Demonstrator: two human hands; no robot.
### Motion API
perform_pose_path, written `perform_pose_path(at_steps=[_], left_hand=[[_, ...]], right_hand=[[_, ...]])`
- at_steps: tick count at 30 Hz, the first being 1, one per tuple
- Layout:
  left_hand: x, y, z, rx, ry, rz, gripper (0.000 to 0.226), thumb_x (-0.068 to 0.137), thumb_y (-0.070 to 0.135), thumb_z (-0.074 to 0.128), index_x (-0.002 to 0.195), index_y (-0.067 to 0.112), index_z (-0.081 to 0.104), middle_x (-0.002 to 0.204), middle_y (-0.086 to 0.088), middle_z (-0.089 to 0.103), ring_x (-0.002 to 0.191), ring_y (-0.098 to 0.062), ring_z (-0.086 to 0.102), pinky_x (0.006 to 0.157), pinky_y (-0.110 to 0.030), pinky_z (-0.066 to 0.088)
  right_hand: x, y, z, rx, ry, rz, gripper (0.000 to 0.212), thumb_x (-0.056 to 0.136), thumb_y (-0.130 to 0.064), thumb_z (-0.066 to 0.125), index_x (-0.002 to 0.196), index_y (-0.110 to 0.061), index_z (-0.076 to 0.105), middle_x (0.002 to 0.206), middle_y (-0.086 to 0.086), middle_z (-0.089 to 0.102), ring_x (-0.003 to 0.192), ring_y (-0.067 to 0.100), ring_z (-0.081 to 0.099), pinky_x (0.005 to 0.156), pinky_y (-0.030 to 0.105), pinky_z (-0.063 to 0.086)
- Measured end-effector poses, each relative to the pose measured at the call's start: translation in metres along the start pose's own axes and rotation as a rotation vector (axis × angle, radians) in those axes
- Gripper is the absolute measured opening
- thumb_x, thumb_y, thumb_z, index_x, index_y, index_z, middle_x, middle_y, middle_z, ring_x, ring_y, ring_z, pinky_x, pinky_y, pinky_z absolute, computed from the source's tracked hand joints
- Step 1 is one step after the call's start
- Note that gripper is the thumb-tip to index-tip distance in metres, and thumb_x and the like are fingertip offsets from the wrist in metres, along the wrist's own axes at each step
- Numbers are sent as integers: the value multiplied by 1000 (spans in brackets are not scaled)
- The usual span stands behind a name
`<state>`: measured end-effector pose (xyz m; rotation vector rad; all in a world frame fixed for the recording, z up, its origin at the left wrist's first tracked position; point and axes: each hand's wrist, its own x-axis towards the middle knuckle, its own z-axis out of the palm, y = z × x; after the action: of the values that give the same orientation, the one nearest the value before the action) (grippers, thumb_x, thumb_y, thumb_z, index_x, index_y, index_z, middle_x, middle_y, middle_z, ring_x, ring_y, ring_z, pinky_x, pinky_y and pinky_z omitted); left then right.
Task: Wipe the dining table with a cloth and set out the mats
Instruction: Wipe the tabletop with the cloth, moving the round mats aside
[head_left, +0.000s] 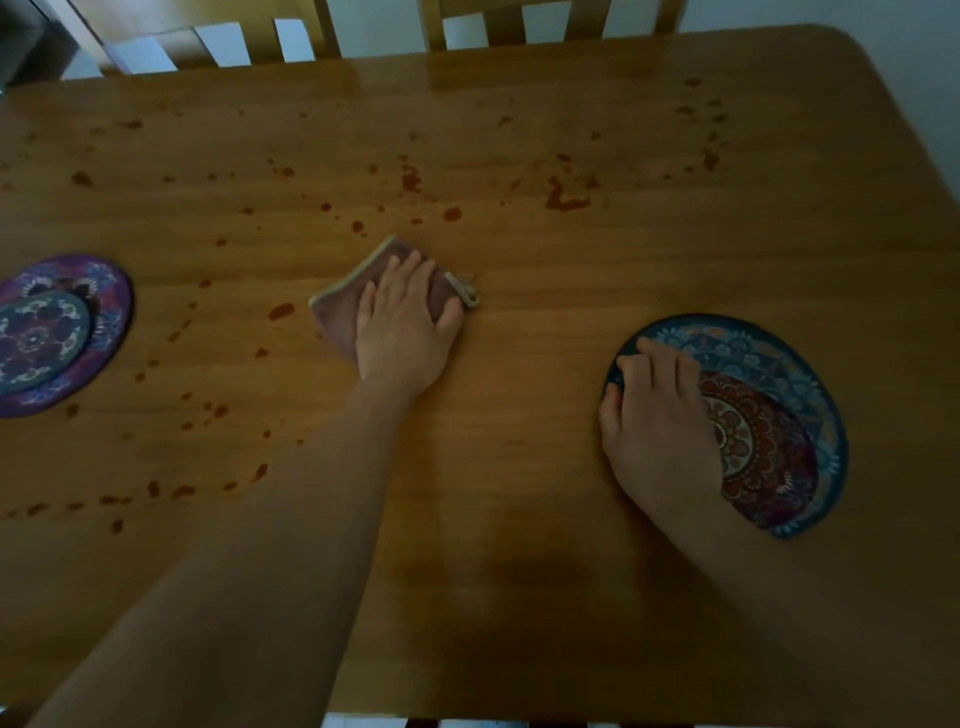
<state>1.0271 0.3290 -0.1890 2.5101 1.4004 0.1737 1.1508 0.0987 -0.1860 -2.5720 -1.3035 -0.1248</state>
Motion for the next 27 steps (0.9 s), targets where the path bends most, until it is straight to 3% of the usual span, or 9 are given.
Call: perform_pose_path(at_steps=[5, 11, 16, 20, 23, 25, 27], left_hand=[[40, 2, 3, 8, 21, -69, 59, 98, 50, 32, 151, 25, 29, 162, 5, 20, 150, -16, 8, 121, -39, 4], [5, 24, 6, -31, 7, -41, 57, 99, 48, 34, 151, 26, 29, 162, 4, 20, 150, -17, 7, 120, -40, 5], [-75, 60, 14, -66, -13, 98, 53, 97, 47, 41, 147, 29, 37, 159, 8, 27, 149, -13, 11, 120, -38, 6], [-162, 47, 7, -83, -133, 433, 53, 94, 49, 42, 144, 30, 42, 157, 11, 31, 149, -8, 13, 121, -36, 9], [-182, 12, -1, -52, -282, 649, 56, 95, 53, 41, 147, 33, 37, 159, 15, 23, 149, -3, 5, 121, -30, -1], [-167, 3, -3, -14, -265, 654, 57, 95, 53, 41, 147, 33, 36, 159, 16, 22, 148, -1, 3, 120, -26, -3], [-140, 9, -1, 5, -193, 543, 55, 96, 52, 40, 147, 33, 38, 159, 15, 25, 148, -1, 6, 118, -24, -3]], right_hand=[[1, -1, -1, -17, 0, 1, 25, 98, -21, 44, 110, -2, 54, 127, 22, 52, 123, 38, 45, 106, 44, 40], [-1, -1, -4, -12, -25, 2, 25, 98, -21, 42, 110, -2, 54, 127, 23, 51, 123, 40, 44, 107, 45, 37], [-1, -2, -6, -7, -64, 9, 28, 98, -21, 41, 114, -1, 52, 129, 25, 49, 126, 41, 41, 109, 47, 34], [-1, -1, -8, 2, -88, 4, 29, 98, -20, 43, 116, 1, 51, 131, 26, 47, 126, 42, 39, 109, 48, 34], [0, -2, -9, -5, -68, 0, 26, 97, -19, 44, 113, 1, 52, 128, 26, 49, 123, 42, 41, 107, 47, 35], [0, -2, -9, -11, -59, -2, 25, 97, -19, 45, 112, 0, 52, 127, 25, 49, 122, 41, 41, 106, 46, 34], [0, -1, -7, -6, -44, -6, 24, 97, -18, 46, 110, 0, 52, 126, 26, 49, 121, 41, 42, 105, 46, 36]])
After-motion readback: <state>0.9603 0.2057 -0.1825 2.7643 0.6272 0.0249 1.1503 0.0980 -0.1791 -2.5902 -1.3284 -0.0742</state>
